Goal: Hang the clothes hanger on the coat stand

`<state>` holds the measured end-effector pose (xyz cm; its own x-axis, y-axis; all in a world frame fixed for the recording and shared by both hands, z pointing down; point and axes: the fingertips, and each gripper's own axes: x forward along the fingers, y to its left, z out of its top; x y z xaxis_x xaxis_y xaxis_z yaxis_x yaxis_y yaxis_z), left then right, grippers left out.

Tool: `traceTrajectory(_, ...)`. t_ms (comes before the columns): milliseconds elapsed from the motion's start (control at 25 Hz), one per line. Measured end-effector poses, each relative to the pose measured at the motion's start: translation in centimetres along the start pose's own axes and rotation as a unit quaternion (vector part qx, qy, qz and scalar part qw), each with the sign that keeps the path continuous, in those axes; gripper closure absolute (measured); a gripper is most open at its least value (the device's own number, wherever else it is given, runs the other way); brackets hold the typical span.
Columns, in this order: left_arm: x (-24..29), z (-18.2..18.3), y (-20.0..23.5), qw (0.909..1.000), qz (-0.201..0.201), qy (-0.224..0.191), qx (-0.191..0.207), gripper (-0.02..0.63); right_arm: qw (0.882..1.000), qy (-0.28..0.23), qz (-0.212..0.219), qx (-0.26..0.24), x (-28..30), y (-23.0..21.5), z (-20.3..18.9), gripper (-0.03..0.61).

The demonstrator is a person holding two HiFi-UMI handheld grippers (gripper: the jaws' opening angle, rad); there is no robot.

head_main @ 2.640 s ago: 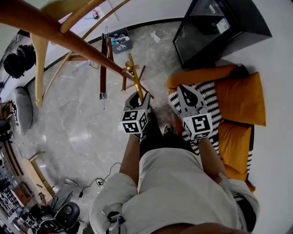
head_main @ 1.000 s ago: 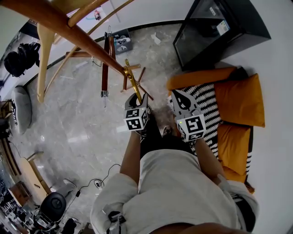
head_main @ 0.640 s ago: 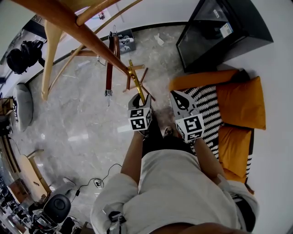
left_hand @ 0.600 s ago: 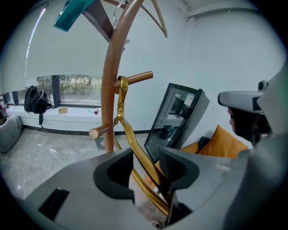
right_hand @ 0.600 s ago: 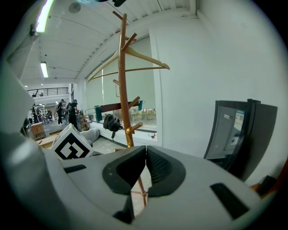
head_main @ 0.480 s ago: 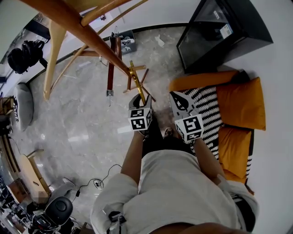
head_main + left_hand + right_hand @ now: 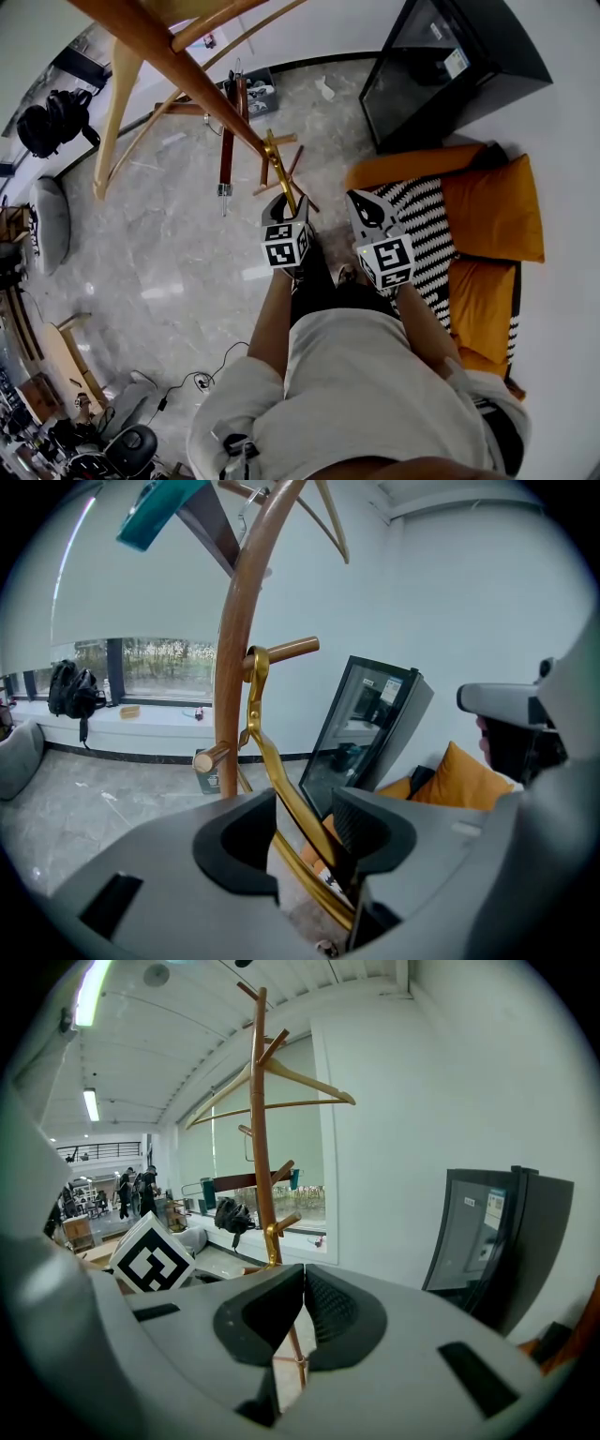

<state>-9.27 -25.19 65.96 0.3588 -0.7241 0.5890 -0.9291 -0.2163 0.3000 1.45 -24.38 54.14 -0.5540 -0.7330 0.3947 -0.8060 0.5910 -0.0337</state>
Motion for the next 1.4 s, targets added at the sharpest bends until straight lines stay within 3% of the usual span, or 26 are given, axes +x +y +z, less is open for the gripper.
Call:
traceTrajectory(640, -1.5, 0.9, 0.3, 0.9999, 0.003, -0.012, -0.002, 0.411, 1.0, -0.008, 0.009, 0.004, 0.6, 1.1, 0.3, 0.574)
traceTrajectory(1200, -4.5, 1.4, 1.3, 0.9976, 0.05, -0.043, -0.018, 0.382, 1.0, -0.028, 0.008, 0.008, -1.5, 1.1, 0.8, 0.574)
traceTrajectory(1400, -5.6, 0.9, 1.1, 0.9974, 0.048, -0.046, -0.028, 0.382, 0.999, -0.033, 0.008, 0.008, -2.0, 1.1, 0.9, 0.574)
